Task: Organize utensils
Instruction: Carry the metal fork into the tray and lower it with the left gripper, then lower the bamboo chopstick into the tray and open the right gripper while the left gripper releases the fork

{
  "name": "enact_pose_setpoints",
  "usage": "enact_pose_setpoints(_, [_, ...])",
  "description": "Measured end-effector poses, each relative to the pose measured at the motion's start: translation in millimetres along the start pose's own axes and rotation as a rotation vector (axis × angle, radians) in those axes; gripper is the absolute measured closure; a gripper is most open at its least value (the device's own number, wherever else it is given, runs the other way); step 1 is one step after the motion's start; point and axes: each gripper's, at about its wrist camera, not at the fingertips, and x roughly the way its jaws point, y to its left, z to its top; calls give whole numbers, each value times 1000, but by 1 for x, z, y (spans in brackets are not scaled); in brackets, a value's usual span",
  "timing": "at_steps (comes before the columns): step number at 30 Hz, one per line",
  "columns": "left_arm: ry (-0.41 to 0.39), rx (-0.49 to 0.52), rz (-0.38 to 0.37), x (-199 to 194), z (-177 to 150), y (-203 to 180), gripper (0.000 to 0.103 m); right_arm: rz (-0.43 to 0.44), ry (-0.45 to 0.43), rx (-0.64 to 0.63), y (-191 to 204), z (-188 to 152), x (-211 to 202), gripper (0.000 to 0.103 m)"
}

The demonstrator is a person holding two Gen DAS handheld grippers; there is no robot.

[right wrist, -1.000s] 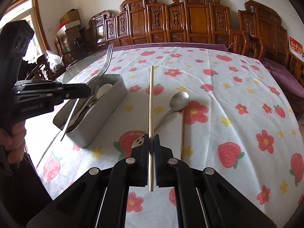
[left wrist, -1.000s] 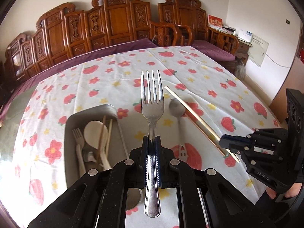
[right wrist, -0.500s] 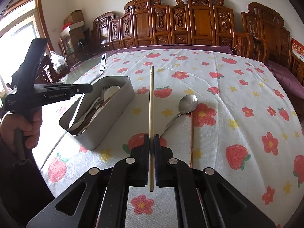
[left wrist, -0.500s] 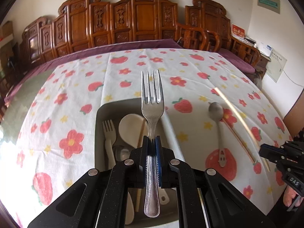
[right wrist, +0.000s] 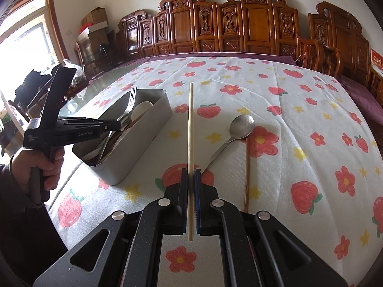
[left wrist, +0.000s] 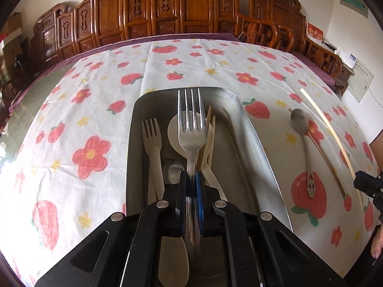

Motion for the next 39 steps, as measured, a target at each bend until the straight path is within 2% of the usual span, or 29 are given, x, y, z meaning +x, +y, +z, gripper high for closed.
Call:
enact_pose_setpoints(5, [13, -1, 0, 0, -2, 3, 97, -2, -4, -5, 2, 1, -2, 97])
enact_pose_setpoints(14, [-46, -4, 4, -23, 3, 15, 97, -16, -7, -45, 20, 7, -6, 97])
enact_pose_setpoints(20, [-79, -10, 19, -37, 6, 29, 97, 10, -3, -45, 40, 19, -1, 97])
enact_pose_setpoints(28, [-115, -27, 33, -50, 12, 46, 97, 61, 17, -30, 74, 36, 27, 97])
enact_pose_setpoints(39, [-120, -47, 44, -55, 14, 61, 97, 91, 63, -35, 107, 53, 69, 97])
